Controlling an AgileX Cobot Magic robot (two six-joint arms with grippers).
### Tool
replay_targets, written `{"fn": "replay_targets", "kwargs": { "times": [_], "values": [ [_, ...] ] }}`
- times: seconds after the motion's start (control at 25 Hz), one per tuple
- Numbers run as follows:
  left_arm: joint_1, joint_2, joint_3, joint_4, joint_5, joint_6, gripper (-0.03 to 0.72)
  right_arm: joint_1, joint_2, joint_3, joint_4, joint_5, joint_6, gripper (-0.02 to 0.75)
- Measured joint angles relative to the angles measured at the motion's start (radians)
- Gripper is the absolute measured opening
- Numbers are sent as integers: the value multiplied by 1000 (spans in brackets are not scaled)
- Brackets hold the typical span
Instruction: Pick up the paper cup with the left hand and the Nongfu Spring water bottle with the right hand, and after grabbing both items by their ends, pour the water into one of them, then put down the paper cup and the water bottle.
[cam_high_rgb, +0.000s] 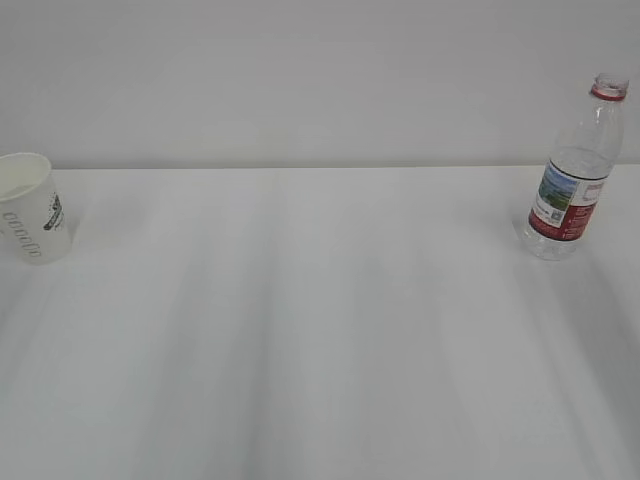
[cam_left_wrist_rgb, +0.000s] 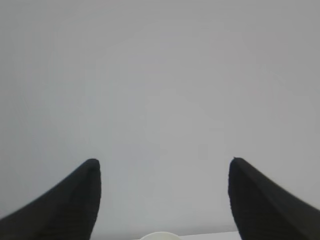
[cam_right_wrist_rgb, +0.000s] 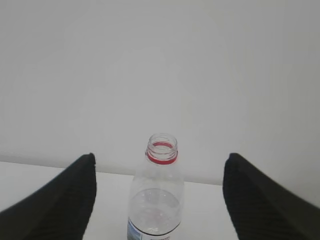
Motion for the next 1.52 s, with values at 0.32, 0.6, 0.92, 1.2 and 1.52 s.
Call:
{"fn": "replay_targets", "kwargs": {
  "times": [0.32,0.6,0.92,1.2,1.52],
  "values": [
    [0,-205,2,-2,231,-52,576,0,-179,0,-17,172,5,593],
    [0,-297,2,-4,345,-93,576,0,-305,0,-23,309,7,591],
    [0,-387,-43,-2,539,-116,575,0,-423,0,-23,449,7,590],
    [0,-485,-149,-11,791,-117,575,0,-501,0,-16,572,7,590],
    [0,-544,-213,-32,1058,-117,571,0,-568,0,1,687,7,590]
  ]
}}
